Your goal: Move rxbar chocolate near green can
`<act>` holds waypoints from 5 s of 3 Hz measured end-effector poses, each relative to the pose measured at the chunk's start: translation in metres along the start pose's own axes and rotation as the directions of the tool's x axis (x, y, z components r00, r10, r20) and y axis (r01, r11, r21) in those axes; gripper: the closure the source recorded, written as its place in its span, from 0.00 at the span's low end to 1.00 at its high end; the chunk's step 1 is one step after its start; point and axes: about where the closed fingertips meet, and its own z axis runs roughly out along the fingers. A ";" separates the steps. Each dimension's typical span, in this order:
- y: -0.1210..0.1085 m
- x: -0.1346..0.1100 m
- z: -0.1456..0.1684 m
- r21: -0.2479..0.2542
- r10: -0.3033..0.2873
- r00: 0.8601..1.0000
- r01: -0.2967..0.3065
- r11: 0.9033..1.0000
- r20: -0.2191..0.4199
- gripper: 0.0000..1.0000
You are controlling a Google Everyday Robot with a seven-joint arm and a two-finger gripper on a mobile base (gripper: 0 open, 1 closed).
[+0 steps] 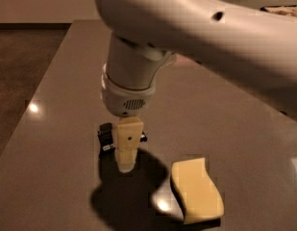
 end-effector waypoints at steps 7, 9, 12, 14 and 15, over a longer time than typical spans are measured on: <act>-0.043 0.044 0.042 -0.104 -0.062 0.982 0.044 0.994 -0.177 0.87; -0.096 0.045 -0.005 -0.086 0.079 0.995 -0.084 0.993 -0.054 1.00; -0.142 0.057 -0.049 0.093 0.229 0.973 -0.227 0.969 -0.004 1.00; -0.172 0.130 -0.073 0.228 0.496 0.868 -0.482 0.846 -0.004 1.00; -0.187 0.164 -0.072 0.244 0.592 0.806 -0.574 0.782 0.000 1.00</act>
Offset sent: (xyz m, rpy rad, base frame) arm 0.0559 0.0361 -0.0488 -0.0892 -0.0718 -0.0211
